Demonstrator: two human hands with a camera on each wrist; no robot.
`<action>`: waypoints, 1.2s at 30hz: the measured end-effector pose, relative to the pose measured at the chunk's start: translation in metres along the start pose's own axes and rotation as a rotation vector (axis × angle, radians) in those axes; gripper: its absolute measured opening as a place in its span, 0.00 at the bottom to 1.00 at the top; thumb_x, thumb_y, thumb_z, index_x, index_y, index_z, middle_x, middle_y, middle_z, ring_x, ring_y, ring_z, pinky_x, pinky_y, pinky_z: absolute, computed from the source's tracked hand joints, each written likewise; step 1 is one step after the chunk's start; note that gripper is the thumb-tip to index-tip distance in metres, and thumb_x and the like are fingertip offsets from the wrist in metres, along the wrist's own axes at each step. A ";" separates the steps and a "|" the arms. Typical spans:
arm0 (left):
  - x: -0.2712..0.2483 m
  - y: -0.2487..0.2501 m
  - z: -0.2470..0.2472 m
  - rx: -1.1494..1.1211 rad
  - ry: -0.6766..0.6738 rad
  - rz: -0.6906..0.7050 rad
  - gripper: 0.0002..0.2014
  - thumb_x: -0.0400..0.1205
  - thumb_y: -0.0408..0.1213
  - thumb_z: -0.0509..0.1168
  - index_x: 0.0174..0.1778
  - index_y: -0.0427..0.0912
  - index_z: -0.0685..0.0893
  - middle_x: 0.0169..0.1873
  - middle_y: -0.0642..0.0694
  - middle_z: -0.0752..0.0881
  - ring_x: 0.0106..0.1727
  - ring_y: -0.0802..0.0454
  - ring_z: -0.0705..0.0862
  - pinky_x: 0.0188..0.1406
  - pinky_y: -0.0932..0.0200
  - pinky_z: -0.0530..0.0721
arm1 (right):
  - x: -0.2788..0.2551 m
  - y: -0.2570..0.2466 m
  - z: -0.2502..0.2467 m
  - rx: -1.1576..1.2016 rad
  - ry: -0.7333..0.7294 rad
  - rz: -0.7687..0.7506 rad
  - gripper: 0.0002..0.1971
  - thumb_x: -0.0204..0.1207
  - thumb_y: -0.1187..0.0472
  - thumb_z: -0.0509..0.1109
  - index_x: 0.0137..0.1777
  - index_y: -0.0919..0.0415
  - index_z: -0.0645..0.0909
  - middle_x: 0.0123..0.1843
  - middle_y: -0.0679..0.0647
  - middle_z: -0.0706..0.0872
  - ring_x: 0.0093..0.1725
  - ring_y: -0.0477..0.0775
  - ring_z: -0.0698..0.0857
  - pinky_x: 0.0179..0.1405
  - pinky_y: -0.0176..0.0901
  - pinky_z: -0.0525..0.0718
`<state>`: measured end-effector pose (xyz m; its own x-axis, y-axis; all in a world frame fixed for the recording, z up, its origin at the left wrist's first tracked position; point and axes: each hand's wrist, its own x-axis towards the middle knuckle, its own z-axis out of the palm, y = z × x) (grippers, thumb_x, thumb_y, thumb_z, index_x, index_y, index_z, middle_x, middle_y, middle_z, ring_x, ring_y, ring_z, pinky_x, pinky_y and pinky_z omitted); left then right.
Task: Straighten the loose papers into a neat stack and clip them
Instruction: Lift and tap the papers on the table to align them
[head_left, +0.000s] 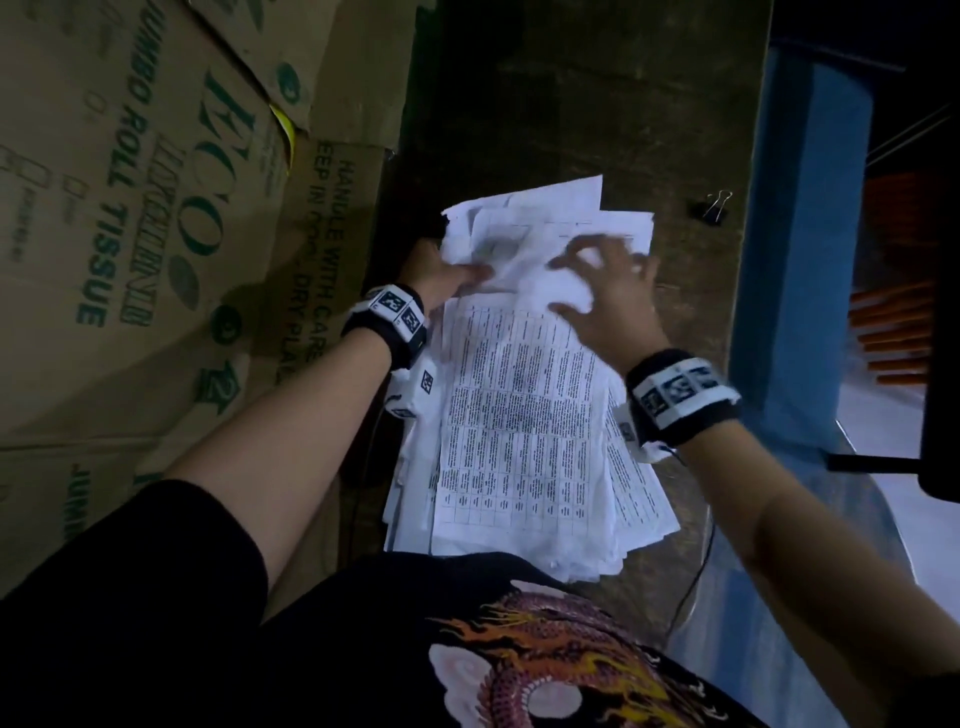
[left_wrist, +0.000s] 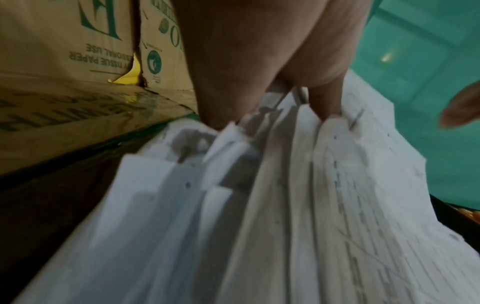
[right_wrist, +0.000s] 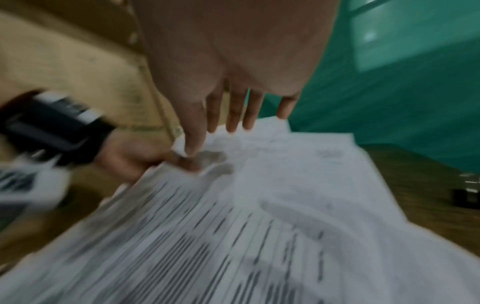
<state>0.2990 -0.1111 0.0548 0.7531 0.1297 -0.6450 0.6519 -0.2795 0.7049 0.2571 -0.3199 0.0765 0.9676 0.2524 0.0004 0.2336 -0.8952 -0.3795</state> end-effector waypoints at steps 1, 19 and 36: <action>-0.002 0.003 0.000 0.018 -0.009 0.005 0.46 0.59 0.56 0.82 0.69 0.37 0.76 0.58 0.49 0.84 0.57 0.51 0.83 0.58 0.52 0.82 | -0.002 -0.010 0.013 -0.071 -0.119 -0.081 0.33 0.68 0.51 0.79 0.73 0.53 0.74 0.76 0.56 0.72 0.77 0.59 0.67 0.73 0.68 0.59; -0.011 0.006 -0.016 -0.205 0.022 0.101 0.11 0.73 0.28 0.75 0.43 0.48 0.83 0.43 0.53 0.87 0.46 0.55 0.86 0.37 0.64 0.80 | -0.027 -0.053 0.096 -0.395 -0.366 -0.210 0.51 0.64 0.57 0.80 0.83 0.53 0.52 0.80 0.62 0.65 0.78 0.67 0.65 0.68 0.79 0.67; -0.019 0.014 -0.017 0.023 0.042 0.223 0.16 0.76 0.38 0.74 0.58 0.40 0.82 0.58 0.46 0.87 0.56 0.51 0.84 0.49 0.61 0.78 | -0.031 -0.089 0.109 -0.290 -0.420 -0.156 0.49 0.70 0.71 0.71 0.86 0.54 0.46 0.72 0.57 0.72 0.69 0.60 0.72 0.65 0.78 0.70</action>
<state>0.2950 -0.1009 0.0818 0.8818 0.1011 -0.4607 0.4668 -0.3271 0.8216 0.1957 -0.2084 0.0095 0.8117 0.4627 -0.3564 0.4460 -0.8851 -0.1332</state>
